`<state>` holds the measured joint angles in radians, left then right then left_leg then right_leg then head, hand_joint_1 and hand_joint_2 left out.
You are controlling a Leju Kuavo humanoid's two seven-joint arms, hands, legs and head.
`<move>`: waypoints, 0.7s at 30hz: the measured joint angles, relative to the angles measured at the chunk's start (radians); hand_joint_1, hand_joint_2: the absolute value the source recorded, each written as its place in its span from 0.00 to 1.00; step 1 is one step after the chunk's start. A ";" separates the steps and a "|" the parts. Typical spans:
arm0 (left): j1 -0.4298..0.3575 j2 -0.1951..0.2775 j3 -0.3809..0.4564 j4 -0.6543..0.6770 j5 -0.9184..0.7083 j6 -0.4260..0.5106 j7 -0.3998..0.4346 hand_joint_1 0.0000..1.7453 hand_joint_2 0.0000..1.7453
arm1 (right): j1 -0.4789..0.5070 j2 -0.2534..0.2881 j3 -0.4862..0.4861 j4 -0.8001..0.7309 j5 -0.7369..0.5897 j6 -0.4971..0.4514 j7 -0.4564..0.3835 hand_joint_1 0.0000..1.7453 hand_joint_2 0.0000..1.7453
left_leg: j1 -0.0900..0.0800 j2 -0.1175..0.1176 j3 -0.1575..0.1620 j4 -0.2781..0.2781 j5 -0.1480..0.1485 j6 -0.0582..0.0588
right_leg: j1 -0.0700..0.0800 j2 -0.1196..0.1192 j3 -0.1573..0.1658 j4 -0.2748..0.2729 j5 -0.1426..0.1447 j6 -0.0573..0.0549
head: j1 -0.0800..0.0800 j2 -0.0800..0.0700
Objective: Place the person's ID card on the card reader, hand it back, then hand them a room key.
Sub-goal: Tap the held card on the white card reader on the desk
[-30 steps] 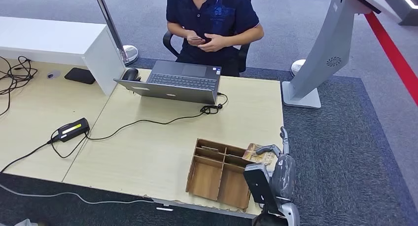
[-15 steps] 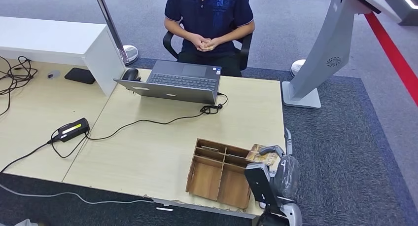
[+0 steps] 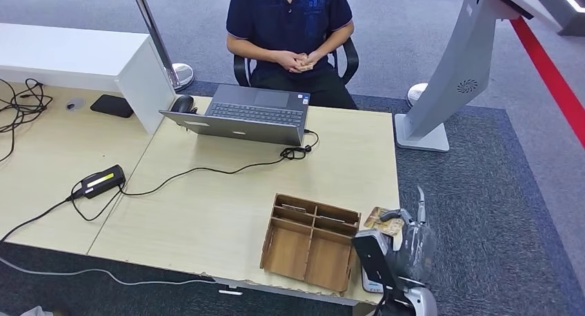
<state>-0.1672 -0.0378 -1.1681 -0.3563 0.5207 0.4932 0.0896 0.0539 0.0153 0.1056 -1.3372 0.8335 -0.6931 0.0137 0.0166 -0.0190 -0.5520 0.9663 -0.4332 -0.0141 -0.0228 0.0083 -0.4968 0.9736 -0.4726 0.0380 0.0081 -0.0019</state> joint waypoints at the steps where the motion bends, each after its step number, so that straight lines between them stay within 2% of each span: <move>1: 0.000 0.000 0.000 0.000 0.000 0.000 0.000 0.00 0.00 | 0.001 0.000 -0.006 0.004 0.004 0.000 0.004 1.00 1.00 | 0.000 0.000 0.000 0.000 0.000 0.000 | 0.000 0.000 0.000 0.000 0.000 0.000 | 0.000 0.000; 21: 0.000 0.000 0.000 0.000 0.000 0.001 0.000 0.00 0.00 | 0.012 0.000 -0.033 0.056 0.098 0.000 0.047 1.00 1.00 | 0.000 0.000 0.000 0.000 0.000 0.000 | 0.000 0.000 0.000 0.000 0.000 0.000 | 0.000 0.000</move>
<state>-0.1671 -0.0378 -1.1681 -0.3563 0.5207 0.4941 0.0896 0.0662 0.0153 0.0725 -1.2807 0.9312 -0.6931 0.0612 0.0167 -0.0190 -0.5520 0.9663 -0.4332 -0.0141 -0.0227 0.0083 -0.4967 0.9737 -0.4726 0.0380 0.0080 -0.0019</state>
